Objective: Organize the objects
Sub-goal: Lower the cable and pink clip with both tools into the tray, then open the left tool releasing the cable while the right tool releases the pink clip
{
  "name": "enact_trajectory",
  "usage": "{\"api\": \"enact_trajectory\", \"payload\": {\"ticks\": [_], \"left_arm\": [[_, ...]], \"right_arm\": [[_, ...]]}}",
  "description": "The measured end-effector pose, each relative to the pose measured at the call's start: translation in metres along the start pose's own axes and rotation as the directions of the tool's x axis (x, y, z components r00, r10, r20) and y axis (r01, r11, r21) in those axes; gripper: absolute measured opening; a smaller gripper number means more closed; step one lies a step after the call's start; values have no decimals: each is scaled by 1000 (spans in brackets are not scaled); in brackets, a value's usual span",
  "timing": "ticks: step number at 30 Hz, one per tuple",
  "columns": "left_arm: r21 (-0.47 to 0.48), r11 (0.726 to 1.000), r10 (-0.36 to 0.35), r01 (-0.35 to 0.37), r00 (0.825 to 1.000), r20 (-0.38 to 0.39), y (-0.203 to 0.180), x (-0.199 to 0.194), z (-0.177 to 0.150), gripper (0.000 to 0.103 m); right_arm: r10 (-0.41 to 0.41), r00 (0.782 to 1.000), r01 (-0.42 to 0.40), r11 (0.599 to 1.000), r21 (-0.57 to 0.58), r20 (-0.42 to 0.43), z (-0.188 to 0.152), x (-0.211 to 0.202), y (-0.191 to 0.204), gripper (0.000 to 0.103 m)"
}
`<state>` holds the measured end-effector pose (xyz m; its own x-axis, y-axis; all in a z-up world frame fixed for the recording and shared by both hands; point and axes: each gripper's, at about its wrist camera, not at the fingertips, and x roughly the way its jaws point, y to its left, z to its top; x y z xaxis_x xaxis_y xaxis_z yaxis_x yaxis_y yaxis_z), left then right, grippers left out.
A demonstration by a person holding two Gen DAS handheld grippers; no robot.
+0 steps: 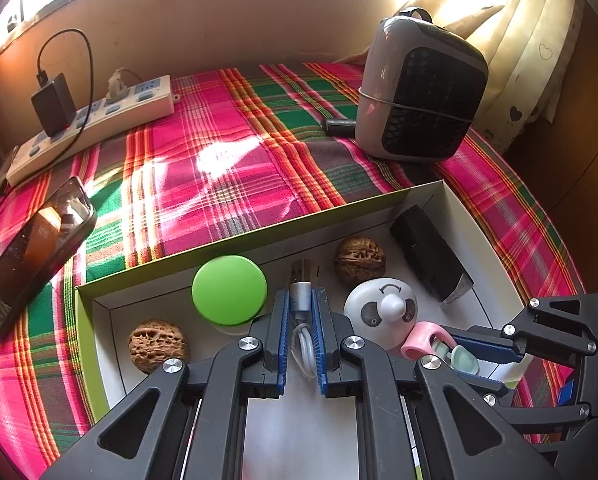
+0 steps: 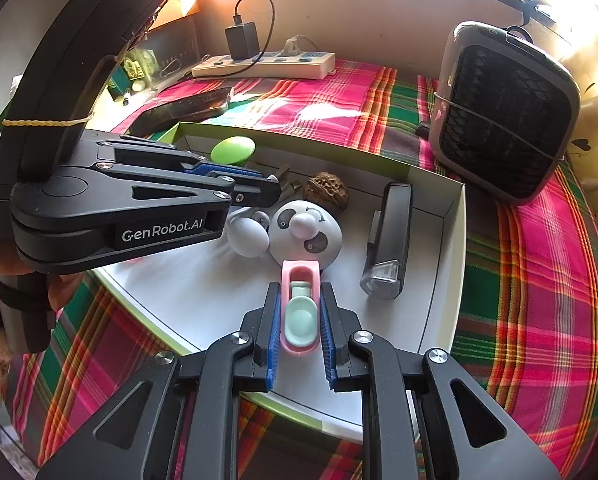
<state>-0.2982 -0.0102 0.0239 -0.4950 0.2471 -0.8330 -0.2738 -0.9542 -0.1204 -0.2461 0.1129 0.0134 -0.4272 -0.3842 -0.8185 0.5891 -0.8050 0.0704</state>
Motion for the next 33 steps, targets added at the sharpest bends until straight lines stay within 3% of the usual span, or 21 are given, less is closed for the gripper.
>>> {"api": "enact_trajectory", "payload": {"ticks": [18,28,33], "left_arm": [[-19,1000,-10,10,1000,-15,0,1,-2,12],[-31,999,11,-12,1000,-12,0,-5,-5,18],[-29,999,25,-25,1000,-1,-2,-14,-10,19]], "right_arm": [[-9,1000,9,1000,15,-7,-2,-1,-1,19],[-29,1000,29,999,37,1,-4,-4,-2,33],[-39,999,38,998,48,8,-7,-8,0,33]]}}
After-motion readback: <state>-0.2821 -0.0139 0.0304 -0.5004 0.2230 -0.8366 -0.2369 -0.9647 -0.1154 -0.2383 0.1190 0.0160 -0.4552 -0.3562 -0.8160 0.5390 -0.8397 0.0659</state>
